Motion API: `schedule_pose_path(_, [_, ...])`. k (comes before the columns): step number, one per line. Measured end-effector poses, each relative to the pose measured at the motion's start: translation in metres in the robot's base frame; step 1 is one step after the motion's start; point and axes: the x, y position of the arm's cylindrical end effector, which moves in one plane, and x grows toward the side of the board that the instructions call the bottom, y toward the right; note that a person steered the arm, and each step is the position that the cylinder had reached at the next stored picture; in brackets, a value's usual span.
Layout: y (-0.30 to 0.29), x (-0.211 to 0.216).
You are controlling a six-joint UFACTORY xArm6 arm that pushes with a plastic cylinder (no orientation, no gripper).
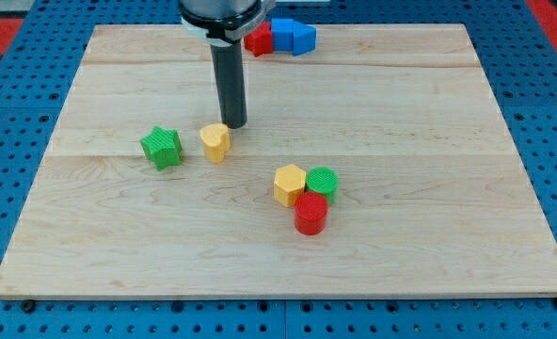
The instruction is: Push yellow heart slight down
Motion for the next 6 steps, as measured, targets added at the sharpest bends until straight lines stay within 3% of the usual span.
schedule_pose_path(6, [-0.0114, 0.0095])
